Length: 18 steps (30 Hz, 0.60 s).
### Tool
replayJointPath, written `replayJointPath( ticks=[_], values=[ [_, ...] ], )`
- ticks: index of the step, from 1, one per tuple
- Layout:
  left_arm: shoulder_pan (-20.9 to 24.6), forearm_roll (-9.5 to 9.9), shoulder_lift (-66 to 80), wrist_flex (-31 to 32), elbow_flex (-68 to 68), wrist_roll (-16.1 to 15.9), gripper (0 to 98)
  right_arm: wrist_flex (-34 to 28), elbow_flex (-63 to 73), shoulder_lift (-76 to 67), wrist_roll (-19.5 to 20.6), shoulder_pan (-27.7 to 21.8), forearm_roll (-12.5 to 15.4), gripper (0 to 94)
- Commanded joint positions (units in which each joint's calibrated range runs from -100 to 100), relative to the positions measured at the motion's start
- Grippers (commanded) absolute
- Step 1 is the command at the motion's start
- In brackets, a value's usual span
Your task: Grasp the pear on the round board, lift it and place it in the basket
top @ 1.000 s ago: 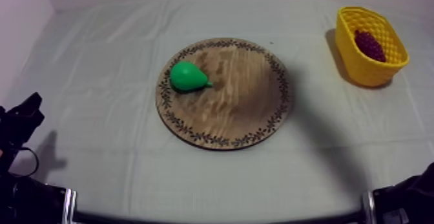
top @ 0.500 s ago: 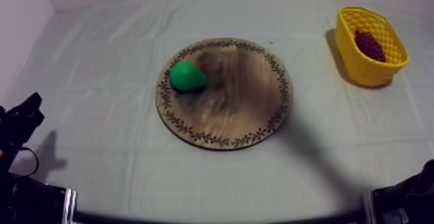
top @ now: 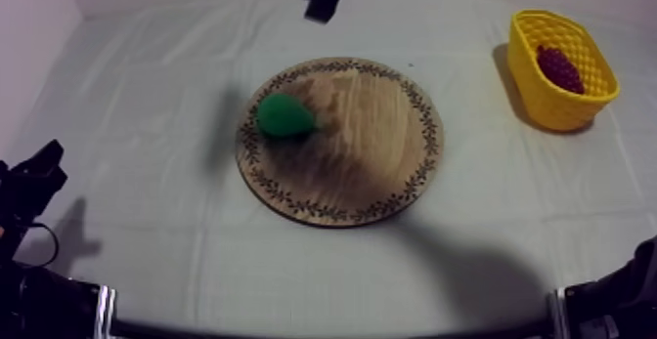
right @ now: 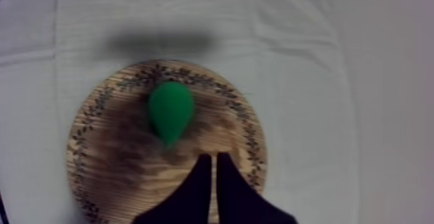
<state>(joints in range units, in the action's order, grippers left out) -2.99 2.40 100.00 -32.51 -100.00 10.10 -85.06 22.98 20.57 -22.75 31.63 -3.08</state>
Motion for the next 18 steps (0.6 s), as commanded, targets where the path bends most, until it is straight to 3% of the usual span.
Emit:
replayJointPath(
  ticks=[1,9,18],
  values=[
    [-0.01,0.02,0.0,0.01,0.0,-0.01,0.1,-2.71,1.61,3.29,0.08,1.35,-0.84,0.5],
    [-0.01,0.02,0.0,0.01,0.0,-0.01,0.1,-9.11,7.59,12.82,1.1,4.12,-3.71,0.5],
    [-0.01,0.02,0.0,0.01,0.0,-0.01,0.1,-11.61,13.68,21.53,1.99,4.53,-6.3,0.5]
  ],
)
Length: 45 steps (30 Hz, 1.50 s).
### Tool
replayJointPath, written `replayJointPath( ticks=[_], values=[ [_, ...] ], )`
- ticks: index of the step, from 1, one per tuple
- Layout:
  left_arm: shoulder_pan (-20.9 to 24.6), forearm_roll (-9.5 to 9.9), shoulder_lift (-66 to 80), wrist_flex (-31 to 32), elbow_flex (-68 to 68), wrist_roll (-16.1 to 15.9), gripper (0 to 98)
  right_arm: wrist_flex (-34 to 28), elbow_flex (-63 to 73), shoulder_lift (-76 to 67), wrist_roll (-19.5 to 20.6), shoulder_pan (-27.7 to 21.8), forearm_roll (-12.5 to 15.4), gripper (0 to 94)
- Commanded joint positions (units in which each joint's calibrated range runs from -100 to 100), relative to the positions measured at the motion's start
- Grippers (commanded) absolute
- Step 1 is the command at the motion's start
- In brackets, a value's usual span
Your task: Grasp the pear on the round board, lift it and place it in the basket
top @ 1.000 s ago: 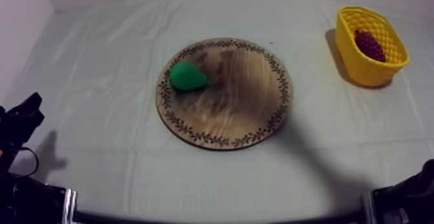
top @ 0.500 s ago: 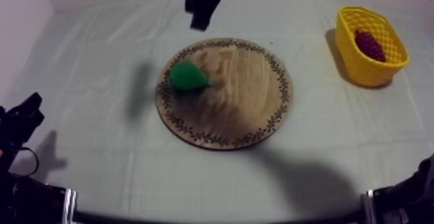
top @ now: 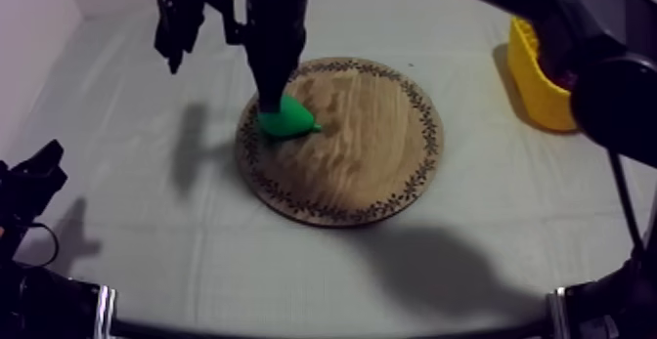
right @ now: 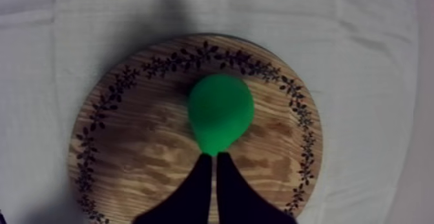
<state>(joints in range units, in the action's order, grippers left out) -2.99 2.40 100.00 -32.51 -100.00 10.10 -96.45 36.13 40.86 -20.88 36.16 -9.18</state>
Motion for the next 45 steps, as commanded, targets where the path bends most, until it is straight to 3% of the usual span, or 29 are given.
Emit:
replayJointPath(
  ticks=[1,6,14,20,31,45],
  values=[
    [-0.01,0.02,0.0,0.01,0.0,-0.01,0.1,-0.34,1.12,2.01,0.19,-0.03,-0.44,0.5],
    [-0.01,0.02,0.0,0.01,0.0,-0.01,0.1,-0.69,4.01,4.69,-0.01,-0.32,-1.44,7.1],
    [-0.01,0.02,0.0,0.01,0.0,-0.01,0.1,-0.85,5.43,5.83,0.04,-1.11,-2.24,63.5],
    [-0.01,0.02,0.0,0.01,0.0,-0.01,0.1,-0.66,5.73,6.05,-0.41,-1.12,-2.11,85.9],
    [-0.01,0.02,0.0,0.01,0.0,-0.01,0.1,-0.39,6.92,9.39,-0.5,-0.97,-1.39,91.7],
    [-0.01,0.02,0.0,0.01,0.0,-0.01,0.1,-0.06,11.45,17.75,-0.62,-1.68,-1.45,84.2]
  ],
)
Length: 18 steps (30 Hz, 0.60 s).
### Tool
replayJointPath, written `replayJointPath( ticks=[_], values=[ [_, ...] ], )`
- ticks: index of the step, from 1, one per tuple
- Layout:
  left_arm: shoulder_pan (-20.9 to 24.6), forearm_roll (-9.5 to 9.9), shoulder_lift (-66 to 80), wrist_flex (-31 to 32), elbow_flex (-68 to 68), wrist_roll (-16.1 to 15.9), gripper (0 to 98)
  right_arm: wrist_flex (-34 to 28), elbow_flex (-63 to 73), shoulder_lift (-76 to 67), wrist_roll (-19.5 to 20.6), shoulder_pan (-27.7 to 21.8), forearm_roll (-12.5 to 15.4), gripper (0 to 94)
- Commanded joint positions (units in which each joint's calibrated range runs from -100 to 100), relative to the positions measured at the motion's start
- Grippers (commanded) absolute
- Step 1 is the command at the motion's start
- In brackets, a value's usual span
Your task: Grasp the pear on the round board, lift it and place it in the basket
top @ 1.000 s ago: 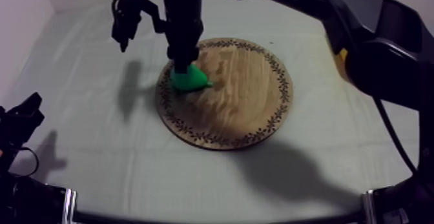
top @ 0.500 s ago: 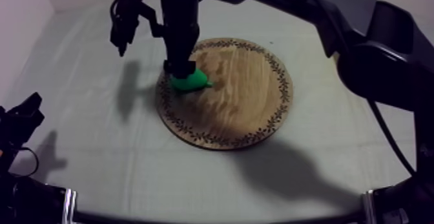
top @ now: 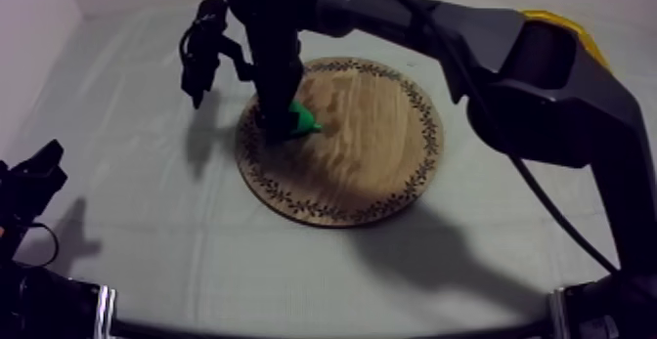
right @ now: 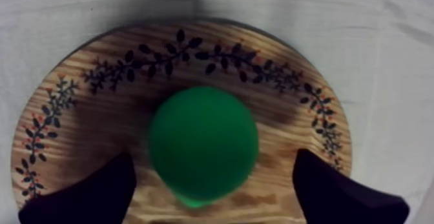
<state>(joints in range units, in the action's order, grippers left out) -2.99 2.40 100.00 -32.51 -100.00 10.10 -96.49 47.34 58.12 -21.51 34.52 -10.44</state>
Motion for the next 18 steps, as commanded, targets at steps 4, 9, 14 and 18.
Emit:
replayJointPath(
  ticks=[4,9,14,18],
  values=[
    [-0.01,0.02,0.0,0.01,0.0,-0.01,0.1,0.03,1.24,2.35,-0.07,-0.16,-0.18,82.6],
    [-0.01,0.02,0.0,0.01,0.0,-0.01,0.1,0.22,2.41,4.15,-0.16,-0.28,-0.29,77.4],
    [-0.01,0.02,0.0,0.01,0.0,-0.01,0.1,0.72,3.46,4.65,-0.48,-0.42,0.52,58.2],
    [-0.01,0.02,0.0,0.01,0.0,-0.01,0.1,0.42,3.78,4.29,-1.05,-0.49,1.47,45.7]
  ],
)
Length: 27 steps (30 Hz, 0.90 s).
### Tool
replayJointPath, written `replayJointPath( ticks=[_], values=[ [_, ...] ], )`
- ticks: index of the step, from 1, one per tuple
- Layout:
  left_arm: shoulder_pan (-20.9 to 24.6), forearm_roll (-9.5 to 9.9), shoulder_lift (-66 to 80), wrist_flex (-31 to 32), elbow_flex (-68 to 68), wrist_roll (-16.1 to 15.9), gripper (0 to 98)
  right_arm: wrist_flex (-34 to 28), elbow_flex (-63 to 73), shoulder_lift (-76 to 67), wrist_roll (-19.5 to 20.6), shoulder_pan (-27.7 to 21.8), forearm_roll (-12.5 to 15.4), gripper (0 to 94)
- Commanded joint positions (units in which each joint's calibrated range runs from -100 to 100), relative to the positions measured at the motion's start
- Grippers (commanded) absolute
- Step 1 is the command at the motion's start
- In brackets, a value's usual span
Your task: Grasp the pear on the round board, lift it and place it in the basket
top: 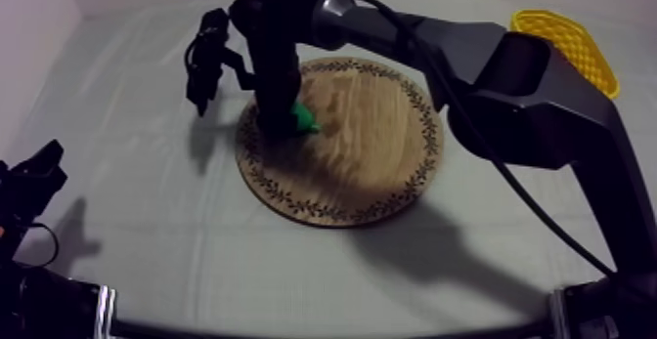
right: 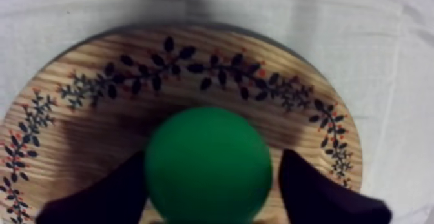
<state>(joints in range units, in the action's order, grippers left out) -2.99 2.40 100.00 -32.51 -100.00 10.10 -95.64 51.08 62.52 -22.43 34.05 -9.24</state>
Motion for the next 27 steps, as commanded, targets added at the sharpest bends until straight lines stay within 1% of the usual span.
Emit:
replayJointPath(
  ticks=[1,3,6,13,19,23,27],
  values=[
    [-0.01,0.02,0.0,0.01,0.0,-0.01,0.1,-0.48,-0.01,-0.27,-0.29,-0.03,0.5,43.1],
    [-0.01,0.02,0.0,0.01,0.0,-0.01,0.1,-0.49,-0.15,-0.62,-0.42,-0.04,0.87,39.9],
    [-0.01,0.02,0.0,0.01,0.0,-0.01,0.1,-0.65,-0.36,-1.37,-0.49,-0.05,1.25,38.3],
    [-0.01,0.02,0.0,0.01,0.0,-0.01,0.1,-0.31,-0.74,-5.88,-0.78,-0.66,0.26,40.1],
    [-0.01,0.02,0.0,0.01,0.0,-0.01,0.1,-0.95,-0.26,-12.5,-1.03,-2.74,-0.74,40.0],
    [-0.01,0.02,0.0,0.01,0.0,-0.01,0.1,-1.05,-1.69,-17.79,-0.15,-4.79,-1.08,42.2],
    [-0.01,0.02,0.0,0.01,0.0,-0.01,0.1,-0.66,-5.09,-23.81,1.85,-7.02,-1.31,43.5]
  ],
)
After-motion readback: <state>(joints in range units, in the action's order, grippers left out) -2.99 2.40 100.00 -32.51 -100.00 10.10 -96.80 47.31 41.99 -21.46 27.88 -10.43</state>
